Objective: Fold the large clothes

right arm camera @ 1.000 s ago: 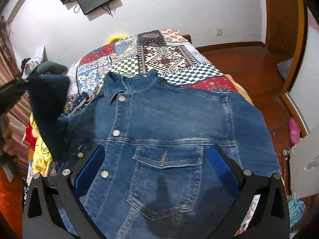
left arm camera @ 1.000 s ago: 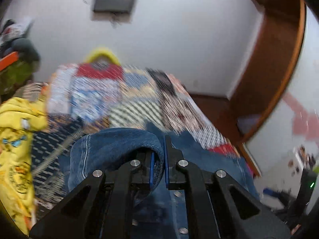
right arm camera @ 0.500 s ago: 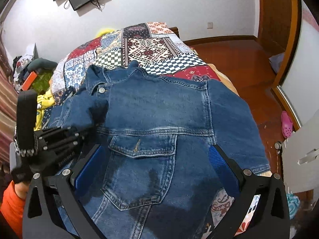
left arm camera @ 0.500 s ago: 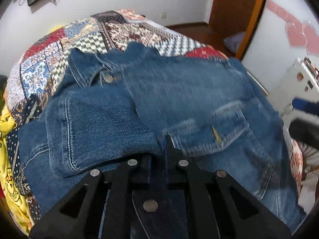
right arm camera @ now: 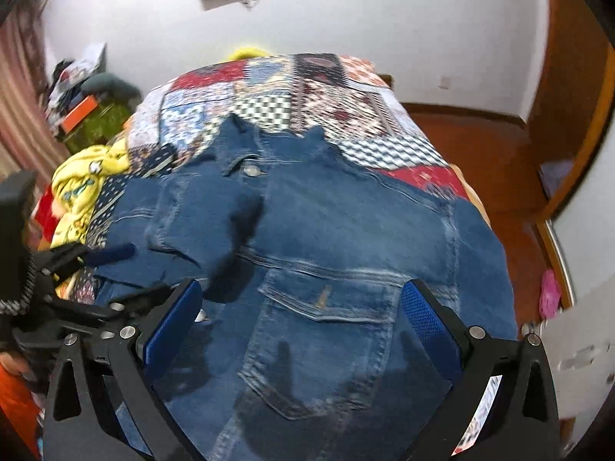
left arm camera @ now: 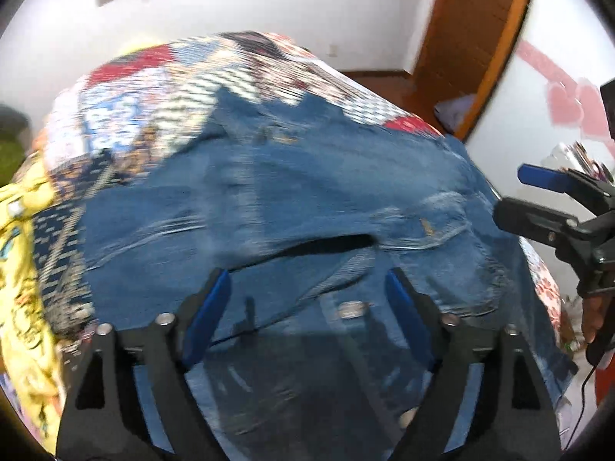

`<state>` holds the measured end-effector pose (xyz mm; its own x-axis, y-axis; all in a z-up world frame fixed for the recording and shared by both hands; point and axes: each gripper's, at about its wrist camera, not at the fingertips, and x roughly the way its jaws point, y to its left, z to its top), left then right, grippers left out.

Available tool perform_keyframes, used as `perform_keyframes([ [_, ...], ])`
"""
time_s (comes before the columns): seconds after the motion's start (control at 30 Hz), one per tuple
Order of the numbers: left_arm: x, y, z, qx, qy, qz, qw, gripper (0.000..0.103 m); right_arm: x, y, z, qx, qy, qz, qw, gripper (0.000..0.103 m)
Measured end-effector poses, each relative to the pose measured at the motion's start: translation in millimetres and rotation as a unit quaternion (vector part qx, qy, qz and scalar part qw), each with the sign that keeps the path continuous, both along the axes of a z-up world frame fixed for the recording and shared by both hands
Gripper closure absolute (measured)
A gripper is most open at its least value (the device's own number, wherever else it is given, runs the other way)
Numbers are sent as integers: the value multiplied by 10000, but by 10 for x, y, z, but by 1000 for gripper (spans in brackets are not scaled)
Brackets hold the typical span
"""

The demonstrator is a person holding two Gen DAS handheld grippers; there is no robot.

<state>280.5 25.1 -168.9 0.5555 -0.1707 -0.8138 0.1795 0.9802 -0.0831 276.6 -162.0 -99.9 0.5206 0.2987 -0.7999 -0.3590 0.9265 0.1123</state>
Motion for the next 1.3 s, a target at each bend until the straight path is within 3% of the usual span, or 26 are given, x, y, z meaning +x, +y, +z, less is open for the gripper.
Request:
perform_keyframes([
  [0.17, -138, 624, 28, 266, -147, 660, 9974, 15, -5, 439, -41, -236, -75, 585, 9980, 0],
  [0.33, -204, 1143, -213, 117, 88, 1242, 9922, 15, 85, 869, -242, -407, 108, 1073, 9933, 0],
  [0.63, -221, 1531, -760, 126, 549, 1767, 9826, 15, 272, 1504, -585, -972, 260, 1606, 9819, 4],
  [0.73, -199, 1608, -946, 6, 737, 1838, 9802, 15, 331, 1609, -687, -1231, 244, 1732, 9768, 12],
  [0.83, -204, 1628, -1039, -181, 802, 1895, 9784, 14, 342, 1688, -785, -1469, 231, 1841, 9716, 28],
  [1.03, -236, 1627, -1107, -191, 720, 1992, 9771, 9, 309, 1736, -933, -1495, 314, 2073, 9663, 54],
  [1.1, -242, 1631, -1114, -189, 723, 2002, 9769, 9, 276, 1753, -919, -1476, 329, 2193, 9639, 74],
  [1.17, -255, 1622, -1113, -139, 736, 1995, 9770, 8, 249, 1749, -875, -1454, 296, 2229, 9635, 84],
  [1.3, -251, 1580, -1121, -11, 776, 1961, 9775, 8, 233, 1643, -703, -1288, 88, 2106, 9690, 90],
])
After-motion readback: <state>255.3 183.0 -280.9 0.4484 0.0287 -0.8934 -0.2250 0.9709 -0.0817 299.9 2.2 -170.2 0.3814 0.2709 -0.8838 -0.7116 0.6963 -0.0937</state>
